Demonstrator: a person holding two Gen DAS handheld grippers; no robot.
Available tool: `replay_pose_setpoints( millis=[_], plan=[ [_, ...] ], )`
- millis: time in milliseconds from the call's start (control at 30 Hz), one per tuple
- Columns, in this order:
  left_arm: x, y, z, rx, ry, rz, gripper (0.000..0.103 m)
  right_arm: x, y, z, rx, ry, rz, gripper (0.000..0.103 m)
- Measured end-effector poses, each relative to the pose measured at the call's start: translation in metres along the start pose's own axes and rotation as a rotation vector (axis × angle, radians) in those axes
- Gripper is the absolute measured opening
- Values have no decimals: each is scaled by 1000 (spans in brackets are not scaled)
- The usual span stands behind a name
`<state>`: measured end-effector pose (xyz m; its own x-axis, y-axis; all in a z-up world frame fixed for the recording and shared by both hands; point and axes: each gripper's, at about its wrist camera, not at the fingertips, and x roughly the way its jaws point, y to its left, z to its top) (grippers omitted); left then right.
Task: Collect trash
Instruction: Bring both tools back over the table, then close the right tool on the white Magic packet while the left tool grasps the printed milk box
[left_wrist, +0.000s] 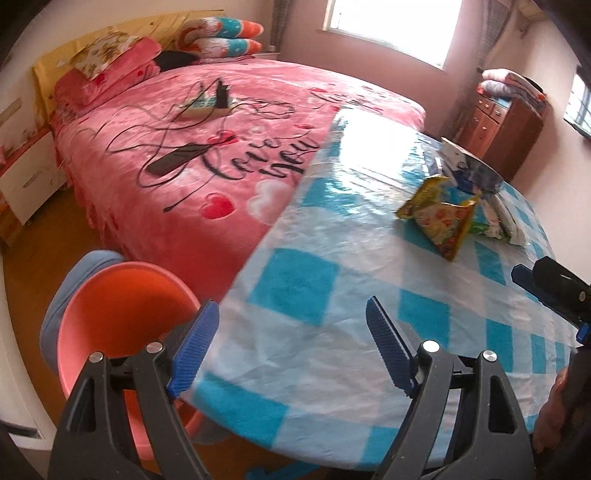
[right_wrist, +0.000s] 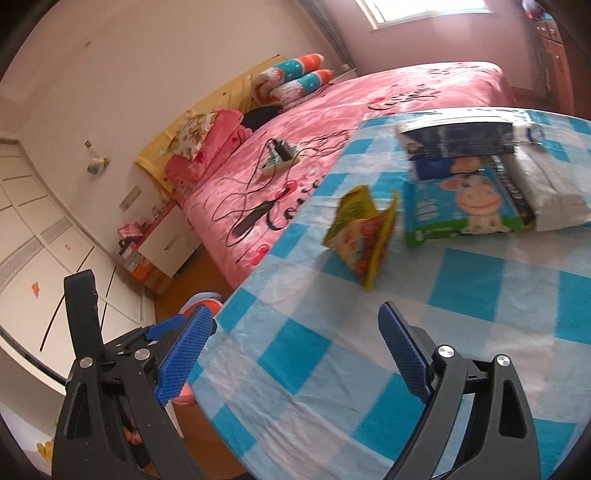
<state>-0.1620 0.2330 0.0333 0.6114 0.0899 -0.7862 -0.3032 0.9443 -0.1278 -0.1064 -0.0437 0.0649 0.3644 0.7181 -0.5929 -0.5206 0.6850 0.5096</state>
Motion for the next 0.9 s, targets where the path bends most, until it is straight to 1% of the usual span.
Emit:
replay_pose_setpoints(
  millis=[267, 433, 567, 633, 700, 800, 900],
  plan=[
    [2, -50, 19, 102, -16, -55, 82, -30, -36, 8, 52, -42, -62, 90],
    [4, -90, 43, 187, -48, -110, 82, -52, -77, 24, 108, -69, -118, 90],
    [7, -129, 70, 308, -90, -164, 82, -67, -110, 44, 142, -83, -162, 90],
    [11, -153, 89, 398, -96, -221, 82, -75, -129, 58, 166, -93, -168, 90],
    [16, -175, 104, 495, -100, -247, 82, -80, -147, 74, 189, -99, -172, 90],
    [29, -206, 126, 629, -81, -289, 82, -81, -167, 93, 203, -106, -178, 90],
    [43, -228, 141, 730, -54, -322, 82, -76, -185, 114, 203, -107, -188, 90]
  ],
)
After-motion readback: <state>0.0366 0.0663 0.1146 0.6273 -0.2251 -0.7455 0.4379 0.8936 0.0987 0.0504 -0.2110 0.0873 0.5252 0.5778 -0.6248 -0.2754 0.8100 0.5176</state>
